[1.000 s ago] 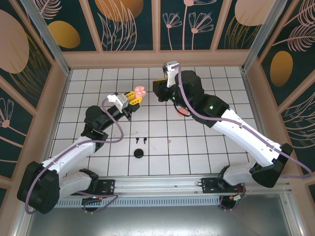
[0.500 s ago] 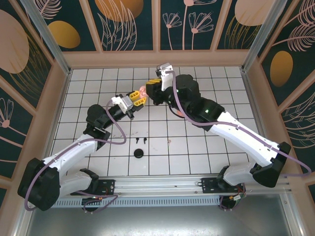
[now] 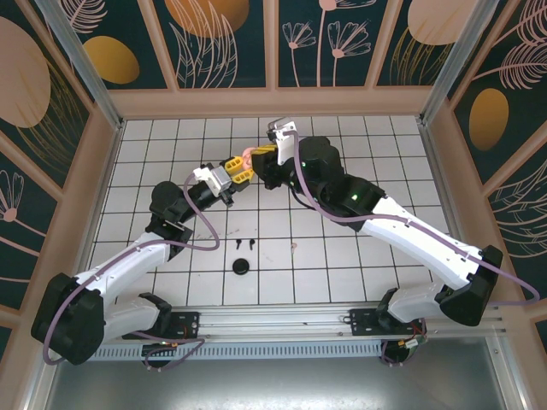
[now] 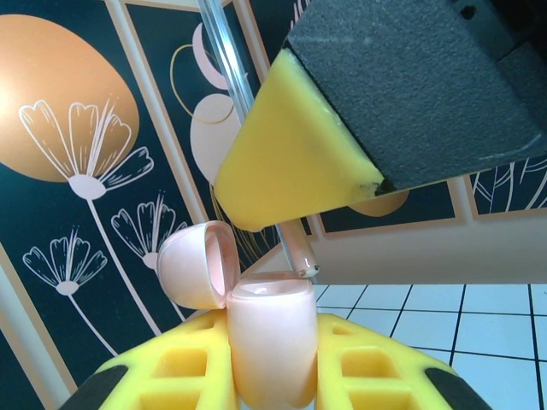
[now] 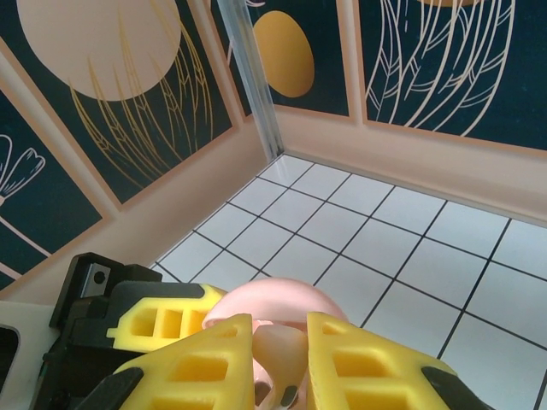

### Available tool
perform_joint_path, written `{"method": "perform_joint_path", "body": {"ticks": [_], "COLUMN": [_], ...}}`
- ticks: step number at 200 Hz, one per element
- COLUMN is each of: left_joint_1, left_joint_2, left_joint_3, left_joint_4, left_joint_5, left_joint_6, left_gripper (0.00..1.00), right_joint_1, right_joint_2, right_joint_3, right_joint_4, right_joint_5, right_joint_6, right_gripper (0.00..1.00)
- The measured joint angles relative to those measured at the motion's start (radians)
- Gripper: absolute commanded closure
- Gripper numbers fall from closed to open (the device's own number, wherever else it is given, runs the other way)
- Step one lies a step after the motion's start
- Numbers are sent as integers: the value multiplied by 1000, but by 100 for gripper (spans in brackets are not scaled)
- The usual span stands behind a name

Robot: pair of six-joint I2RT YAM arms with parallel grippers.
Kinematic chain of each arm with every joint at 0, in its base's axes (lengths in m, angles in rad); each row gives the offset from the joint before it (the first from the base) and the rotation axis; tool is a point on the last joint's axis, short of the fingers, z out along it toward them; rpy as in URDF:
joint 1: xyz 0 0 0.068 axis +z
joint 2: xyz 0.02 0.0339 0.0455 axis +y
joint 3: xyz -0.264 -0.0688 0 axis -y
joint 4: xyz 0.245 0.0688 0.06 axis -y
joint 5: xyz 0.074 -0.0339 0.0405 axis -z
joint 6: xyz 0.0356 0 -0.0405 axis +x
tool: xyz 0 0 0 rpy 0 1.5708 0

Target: Insert the wireless bluetooth earbuds into the charging case

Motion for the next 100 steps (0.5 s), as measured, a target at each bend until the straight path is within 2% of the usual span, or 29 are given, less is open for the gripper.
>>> {"method": "perform_joint_path", "body": {"ticks": [100], "left_joint_1": [-6], "left_joint_2": [0], "left_joint_3": [3], "left_joint_4": [0], "left_joint_5": [0], "left_joint_6": [0], "left_gripper": [100], "right_joint_1": [0], "right_joint_2": [0], "right_joint_3": [-1], "right_joint_4": [19], "right_joint_5": [-1], "right_joint_6": [3], "right_gripper": [83]}}
